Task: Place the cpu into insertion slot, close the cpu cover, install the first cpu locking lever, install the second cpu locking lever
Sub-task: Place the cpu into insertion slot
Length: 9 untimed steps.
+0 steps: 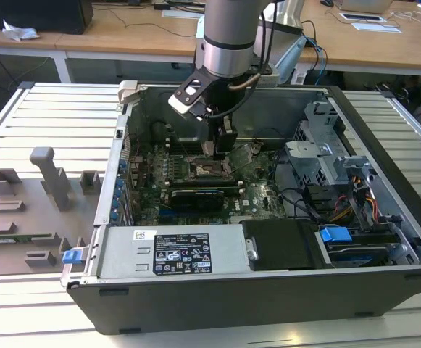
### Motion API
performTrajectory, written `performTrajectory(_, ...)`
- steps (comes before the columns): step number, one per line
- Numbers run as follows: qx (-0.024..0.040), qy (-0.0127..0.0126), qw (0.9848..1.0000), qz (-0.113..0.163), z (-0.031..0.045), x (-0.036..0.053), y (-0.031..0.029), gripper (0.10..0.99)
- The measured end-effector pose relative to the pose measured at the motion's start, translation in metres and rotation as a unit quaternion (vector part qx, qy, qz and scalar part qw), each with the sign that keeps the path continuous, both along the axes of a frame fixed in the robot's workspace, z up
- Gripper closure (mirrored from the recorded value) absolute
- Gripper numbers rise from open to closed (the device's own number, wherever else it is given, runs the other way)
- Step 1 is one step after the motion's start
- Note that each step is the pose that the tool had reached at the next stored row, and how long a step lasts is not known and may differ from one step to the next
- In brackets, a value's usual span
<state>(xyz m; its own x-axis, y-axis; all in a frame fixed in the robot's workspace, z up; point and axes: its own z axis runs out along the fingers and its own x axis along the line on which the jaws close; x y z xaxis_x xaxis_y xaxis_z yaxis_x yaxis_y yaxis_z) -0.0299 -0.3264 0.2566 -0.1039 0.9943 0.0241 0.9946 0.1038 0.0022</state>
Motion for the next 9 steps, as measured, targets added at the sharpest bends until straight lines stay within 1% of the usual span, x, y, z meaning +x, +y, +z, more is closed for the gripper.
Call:
performTrajectory(2, -0.0010, 0.0000, 0.9998, -0.021, -0.0001, 0.0000, 0.0000, 0.545)
performTrajectory(9, -0.0009, -0.0001, 0.9997, -0.023, -0.0008, 0.0001, 0.0001, 0.545)
